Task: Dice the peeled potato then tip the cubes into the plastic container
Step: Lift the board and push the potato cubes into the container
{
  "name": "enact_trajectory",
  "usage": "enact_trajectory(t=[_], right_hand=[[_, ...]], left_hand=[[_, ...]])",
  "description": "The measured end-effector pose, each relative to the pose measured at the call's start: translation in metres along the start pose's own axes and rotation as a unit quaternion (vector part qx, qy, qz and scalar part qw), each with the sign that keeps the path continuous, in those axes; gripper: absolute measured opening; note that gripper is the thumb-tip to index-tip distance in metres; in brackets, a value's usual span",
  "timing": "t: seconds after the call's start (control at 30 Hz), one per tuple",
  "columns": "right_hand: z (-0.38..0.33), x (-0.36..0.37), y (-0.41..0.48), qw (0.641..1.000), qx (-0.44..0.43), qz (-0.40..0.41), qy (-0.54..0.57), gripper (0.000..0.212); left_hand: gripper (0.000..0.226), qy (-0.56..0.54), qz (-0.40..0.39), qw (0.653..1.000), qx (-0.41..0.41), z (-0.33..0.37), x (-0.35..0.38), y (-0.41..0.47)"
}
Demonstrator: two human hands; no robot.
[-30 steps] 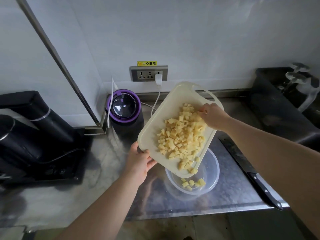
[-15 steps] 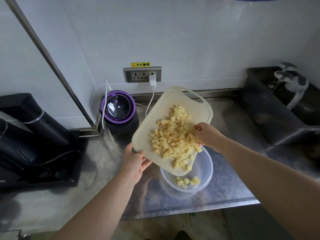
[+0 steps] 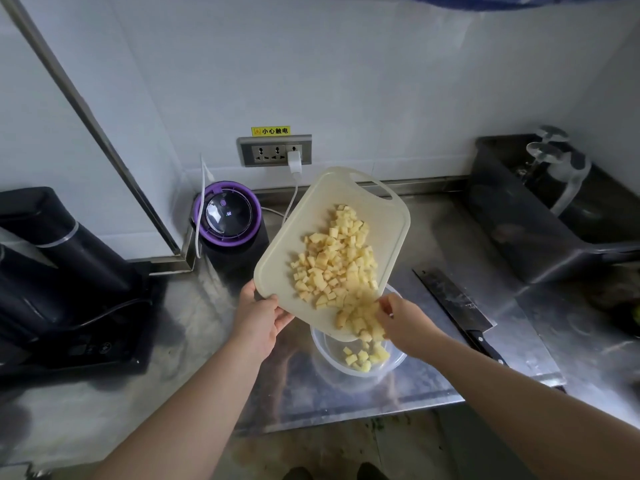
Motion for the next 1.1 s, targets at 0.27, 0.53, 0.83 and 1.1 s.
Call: enact_trajectory(t=[0.27, 0.53, 0.83, 1.1], right_hand=[[-0.019, -0.022, 0.001, 0.990, -0.027, -0.070, -0.117, 0.022], [-0.071, -0.058, 0.059, 0.997, -0.050, 0.050, -0.043, 0.034], [-0.058, -0.023, 0.047, 0.998, -0.025, -0.021, -0.052, 0.026], [-0.022, -0.004, 0.011, 0.990, -0.071, -0.032, -0.116, 0.027]], left_hand=[[0.051, -0.002, -0.006, 1.000, 0.012, -0.001, 0.001, -0.001], [0.046, -0.002, -0.026, 0.999, 0.022, -0.002, 0.002, -0.002], [0.050, -0.016, -0.005, 1.000, 0.003, -0.004, 0.001, -0.001], [0.053, -0.010, 0.019, 1.000, 0.002, -0.005, 0.003, -0.003]])
Point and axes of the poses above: each hand's wrist, its own y-axis towards the middle knuckle, its own x-axis out of the palm, z = x × y, the point moved 2 cm from there along y, towards the middle knuckle, and after that the axes turned 11 degrees about y, right-handed, at the moved point
